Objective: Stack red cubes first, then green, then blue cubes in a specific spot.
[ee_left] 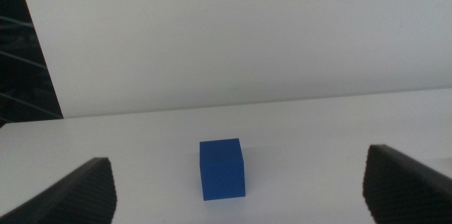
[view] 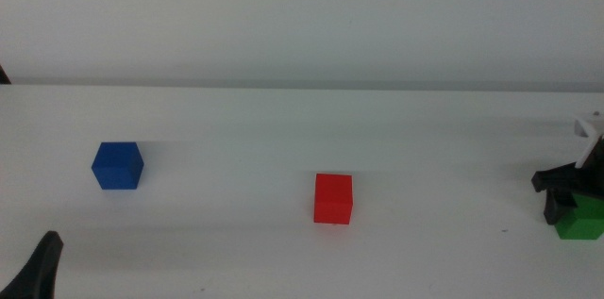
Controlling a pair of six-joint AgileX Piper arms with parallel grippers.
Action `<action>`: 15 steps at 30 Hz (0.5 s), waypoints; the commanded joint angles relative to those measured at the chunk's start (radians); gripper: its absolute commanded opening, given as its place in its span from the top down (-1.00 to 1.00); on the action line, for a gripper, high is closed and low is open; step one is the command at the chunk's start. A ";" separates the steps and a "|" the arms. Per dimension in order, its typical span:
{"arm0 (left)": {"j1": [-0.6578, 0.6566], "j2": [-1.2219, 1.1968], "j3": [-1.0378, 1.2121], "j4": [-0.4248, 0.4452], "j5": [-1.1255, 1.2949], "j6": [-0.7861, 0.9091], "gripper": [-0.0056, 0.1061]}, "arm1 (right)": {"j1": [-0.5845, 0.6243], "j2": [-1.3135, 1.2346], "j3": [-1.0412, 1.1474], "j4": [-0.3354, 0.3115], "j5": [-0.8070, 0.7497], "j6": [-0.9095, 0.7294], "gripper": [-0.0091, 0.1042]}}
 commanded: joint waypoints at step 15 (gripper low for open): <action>0.001 -0.041 0.040 -0.005 -0.016 -0.002 -0.78 | 0.442 -0.073 -0.412 -0.063 0.333 0.449 0.74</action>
